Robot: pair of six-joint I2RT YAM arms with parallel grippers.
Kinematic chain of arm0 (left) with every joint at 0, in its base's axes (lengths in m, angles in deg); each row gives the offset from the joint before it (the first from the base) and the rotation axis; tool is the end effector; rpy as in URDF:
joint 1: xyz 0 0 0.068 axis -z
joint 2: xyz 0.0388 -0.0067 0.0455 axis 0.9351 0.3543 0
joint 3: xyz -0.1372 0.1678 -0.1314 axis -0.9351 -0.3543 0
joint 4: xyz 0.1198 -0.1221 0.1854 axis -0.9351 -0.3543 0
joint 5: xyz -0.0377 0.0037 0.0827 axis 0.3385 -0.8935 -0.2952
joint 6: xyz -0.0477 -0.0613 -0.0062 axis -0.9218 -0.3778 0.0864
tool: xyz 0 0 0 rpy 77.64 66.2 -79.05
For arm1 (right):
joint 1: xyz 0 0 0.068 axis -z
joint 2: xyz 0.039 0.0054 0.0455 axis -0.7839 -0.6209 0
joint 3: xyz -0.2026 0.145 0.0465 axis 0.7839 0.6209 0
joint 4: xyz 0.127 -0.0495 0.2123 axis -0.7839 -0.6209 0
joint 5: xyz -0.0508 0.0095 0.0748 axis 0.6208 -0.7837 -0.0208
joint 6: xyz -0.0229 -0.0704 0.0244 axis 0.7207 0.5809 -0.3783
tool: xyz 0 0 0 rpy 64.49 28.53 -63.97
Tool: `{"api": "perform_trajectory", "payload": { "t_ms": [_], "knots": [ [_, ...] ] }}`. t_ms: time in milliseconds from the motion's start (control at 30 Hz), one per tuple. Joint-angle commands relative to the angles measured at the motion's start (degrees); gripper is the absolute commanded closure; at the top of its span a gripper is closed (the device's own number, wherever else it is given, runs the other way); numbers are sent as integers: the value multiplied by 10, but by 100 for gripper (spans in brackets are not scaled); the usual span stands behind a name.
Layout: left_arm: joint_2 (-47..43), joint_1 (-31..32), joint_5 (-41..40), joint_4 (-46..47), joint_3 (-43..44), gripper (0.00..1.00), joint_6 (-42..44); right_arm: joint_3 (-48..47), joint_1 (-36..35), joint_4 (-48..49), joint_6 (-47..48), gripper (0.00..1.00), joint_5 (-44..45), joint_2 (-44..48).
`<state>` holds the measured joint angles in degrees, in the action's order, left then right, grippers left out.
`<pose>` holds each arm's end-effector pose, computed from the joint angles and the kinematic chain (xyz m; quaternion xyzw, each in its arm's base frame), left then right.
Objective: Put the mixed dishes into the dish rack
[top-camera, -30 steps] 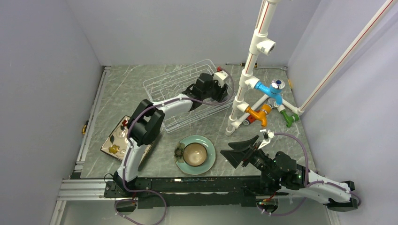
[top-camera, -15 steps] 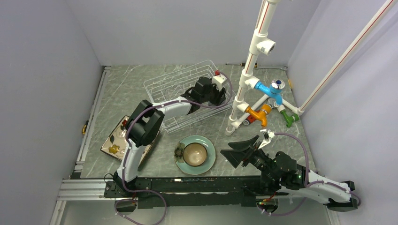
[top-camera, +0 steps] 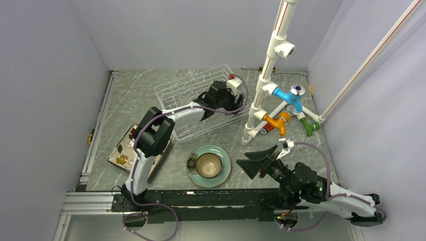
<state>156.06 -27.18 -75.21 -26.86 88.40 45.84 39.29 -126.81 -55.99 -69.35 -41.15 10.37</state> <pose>0.3751 -0.3537 0.1910 0.3159 0.7632 -0.2810 0.4887 0.0582 0.1035 0.2542 -0.0430 0.6839 0.5143 0.5157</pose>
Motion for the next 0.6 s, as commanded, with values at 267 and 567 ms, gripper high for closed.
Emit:
{"api": "perform_trajectory", "payload": {
  "t_ms": [267,567],
  "knots": [
    [-162,-16,8,-83,-1,0,-11,-61,-1,-66,12,15,35,-54],
    [-420,-23,-89,-192,-132,1,-71,-77,0,-71,14,15,26,-117]
  ]
}}
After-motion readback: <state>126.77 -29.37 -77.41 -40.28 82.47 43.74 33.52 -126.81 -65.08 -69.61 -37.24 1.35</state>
